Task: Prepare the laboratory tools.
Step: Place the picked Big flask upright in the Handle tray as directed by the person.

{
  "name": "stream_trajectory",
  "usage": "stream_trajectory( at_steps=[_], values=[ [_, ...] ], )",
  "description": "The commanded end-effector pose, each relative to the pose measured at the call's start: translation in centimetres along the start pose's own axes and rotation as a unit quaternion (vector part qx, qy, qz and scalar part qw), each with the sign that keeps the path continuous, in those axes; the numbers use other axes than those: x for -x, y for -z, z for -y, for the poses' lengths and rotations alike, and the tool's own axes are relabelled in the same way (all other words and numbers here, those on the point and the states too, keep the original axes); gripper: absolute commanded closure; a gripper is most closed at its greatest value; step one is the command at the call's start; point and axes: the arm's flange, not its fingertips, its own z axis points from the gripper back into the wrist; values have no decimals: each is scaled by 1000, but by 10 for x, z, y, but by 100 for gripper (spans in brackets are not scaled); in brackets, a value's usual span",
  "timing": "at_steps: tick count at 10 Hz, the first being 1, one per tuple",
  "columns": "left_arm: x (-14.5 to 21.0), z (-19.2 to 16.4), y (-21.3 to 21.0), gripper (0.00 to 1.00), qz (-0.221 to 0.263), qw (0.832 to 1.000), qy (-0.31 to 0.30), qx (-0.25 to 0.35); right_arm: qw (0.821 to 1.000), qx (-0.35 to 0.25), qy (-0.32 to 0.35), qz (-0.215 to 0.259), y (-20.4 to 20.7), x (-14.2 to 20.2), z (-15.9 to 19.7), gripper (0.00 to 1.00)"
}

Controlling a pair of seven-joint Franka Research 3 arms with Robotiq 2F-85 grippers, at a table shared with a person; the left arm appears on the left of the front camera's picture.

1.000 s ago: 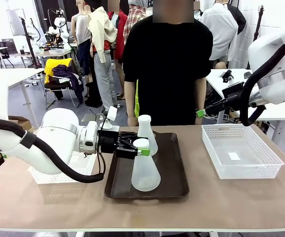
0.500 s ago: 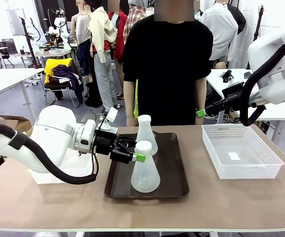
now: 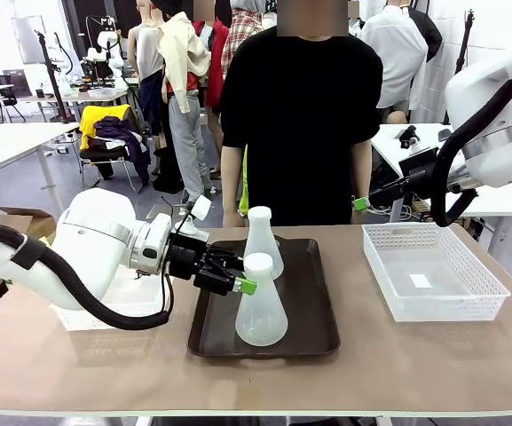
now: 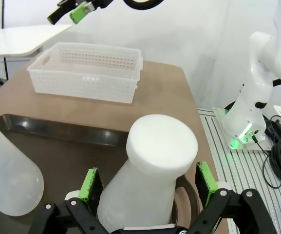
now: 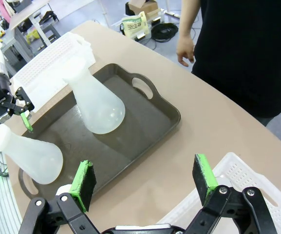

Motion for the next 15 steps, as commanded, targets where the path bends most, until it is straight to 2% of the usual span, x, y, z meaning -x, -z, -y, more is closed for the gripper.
stream_trajectory(
  at_steps=[1,15],
  values=[
    [-2,2,2,0,17,1000,18,9,1000,0,0,-1,-1,1,0,0],
    [-2,2,2,0,17,1000,18,9,1000,0,0,-1,-1,1,0,0]
  ],
)
